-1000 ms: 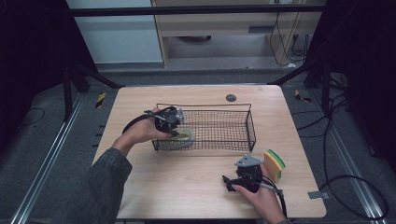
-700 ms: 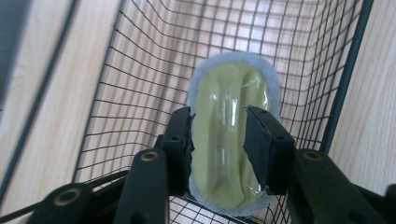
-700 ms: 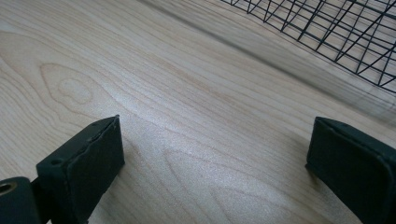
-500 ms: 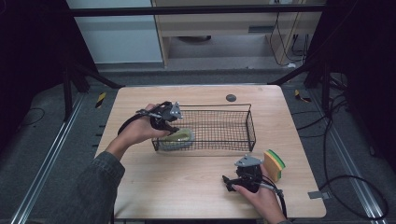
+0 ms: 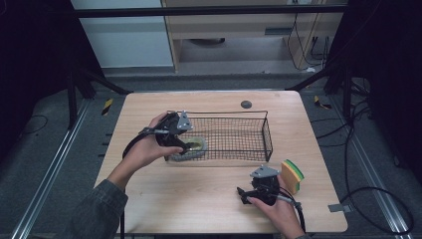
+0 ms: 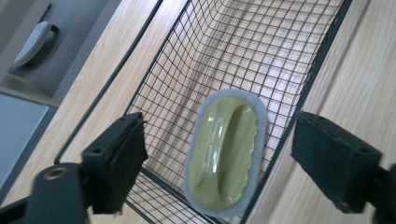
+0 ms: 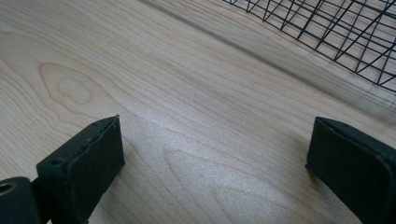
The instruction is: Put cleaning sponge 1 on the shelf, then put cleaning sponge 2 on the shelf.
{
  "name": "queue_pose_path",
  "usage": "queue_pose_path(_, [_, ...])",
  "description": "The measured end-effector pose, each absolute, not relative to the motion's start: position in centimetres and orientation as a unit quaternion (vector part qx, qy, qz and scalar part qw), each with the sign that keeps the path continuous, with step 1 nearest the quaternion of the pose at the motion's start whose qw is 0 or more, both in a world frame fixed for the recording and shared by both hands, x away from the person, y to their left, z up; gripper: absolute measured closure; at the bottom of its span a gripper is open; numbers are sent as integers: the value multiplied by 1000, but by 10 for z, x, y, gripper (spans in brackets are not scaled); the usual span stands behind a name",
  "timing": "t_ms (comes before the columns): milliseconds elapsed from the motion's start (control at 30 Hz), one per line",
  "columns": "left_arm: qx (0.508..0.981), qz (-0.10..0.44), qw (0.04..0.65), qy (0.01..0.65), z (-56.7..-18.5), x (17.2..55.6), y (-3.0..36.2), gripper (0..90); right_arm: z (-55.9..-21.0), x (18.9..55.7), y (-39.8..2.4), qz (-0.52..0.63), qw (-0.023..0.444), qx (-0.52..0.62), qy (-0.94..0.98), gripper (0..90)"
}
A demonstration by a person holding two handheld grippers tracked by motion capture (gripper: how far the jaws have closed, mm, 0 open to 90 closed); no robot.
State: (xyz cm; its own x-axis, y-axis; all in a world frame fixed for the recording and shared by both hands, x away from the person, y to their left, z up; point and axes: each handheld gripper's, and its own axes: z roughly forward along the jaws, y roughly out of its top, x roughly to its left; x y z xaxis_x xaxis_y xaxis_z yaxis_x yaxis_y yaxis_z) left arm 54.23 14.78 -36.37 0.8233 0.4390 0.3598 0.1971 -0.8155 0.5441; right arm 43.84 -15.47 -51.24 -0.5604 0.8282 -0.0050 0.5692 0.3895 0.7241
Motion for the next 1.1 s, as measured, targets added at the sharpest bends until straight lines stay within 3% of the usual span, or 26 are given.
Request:
queue_pose_path(400, [898,237,292,230,-380,509,174,54,-509,438,-154,330,179,430,821,55])
queue_pose_path(767, [883,245,288,280,-407,480,210,49,-496,429,-142,301,197,400,843,136])
queue_pose_path(1100, [872,219,266,348,-450,473,246,52,-470,421,-142,297,176,407,846,134])
